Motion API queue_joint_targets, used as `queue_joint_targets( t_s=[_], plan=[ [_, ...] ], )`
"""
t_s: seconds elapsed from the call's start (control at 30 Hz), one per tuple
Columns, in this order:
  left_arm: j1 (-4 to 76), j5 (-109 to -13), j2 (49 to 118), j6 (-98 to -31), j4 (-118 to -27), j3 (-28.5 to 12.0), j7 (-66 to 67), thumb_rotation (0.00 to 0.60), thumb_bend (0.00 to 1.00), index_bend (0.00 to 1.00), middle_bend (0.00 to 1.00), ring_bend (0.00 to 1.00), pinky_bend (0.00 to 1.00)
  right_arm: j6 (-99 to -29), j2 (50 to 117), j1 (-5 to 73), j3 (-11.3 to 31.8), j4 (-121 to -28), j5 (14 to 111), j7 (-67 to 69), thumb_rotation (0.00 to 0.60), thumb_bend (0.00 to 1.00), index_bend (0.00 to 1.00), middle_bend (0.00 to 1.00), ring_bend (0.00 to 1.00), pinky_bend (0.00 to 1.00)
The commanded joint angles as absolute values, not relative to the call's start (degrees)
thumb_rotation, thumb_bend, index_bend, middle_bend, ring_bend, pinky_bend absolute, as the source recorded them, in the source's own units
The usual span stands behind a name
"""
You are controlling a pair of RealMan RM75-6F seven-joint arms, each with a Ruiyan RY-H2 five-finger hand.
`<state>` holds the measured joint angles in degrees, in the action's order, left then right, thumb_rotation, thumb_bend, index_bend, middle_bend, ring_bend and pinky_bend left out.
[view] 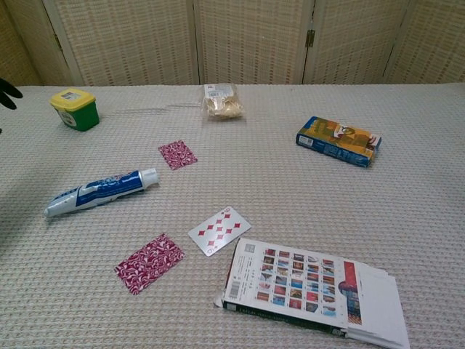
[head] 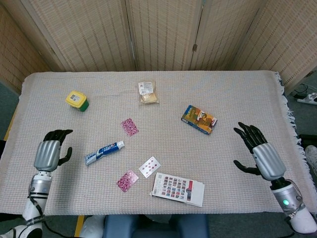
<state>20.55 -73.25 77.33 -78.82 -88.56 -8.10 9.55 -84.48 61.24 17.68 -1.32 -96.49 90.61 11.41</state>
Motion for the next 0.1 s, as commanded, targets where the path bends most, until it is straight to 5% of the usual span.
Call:
queue_joint_targets(
  t_s=[0.03,0.1],
  plan=[
    [15.41,-76.36,73.08,-84.75,-90.46,-5.56,6.90,0.600,0.53,0.28,0.31,0.22,0.18,-88.51,60.43,12.66,-2.31,-95.79,88.06,10.58,0.600,0.33,0.00,0.00,0.00,0.00],
    [13.58,-77.21,71.76,-86.71,-91.21,-4.85,5.61,0.600,0.53,0.28,0.31,0.22,0.18,-89.76,60.47,11.16,-2.45,-95.11,87.80,11.07,0.600,0.33,0.00,0.00,0.00,0.00]
  ],
)
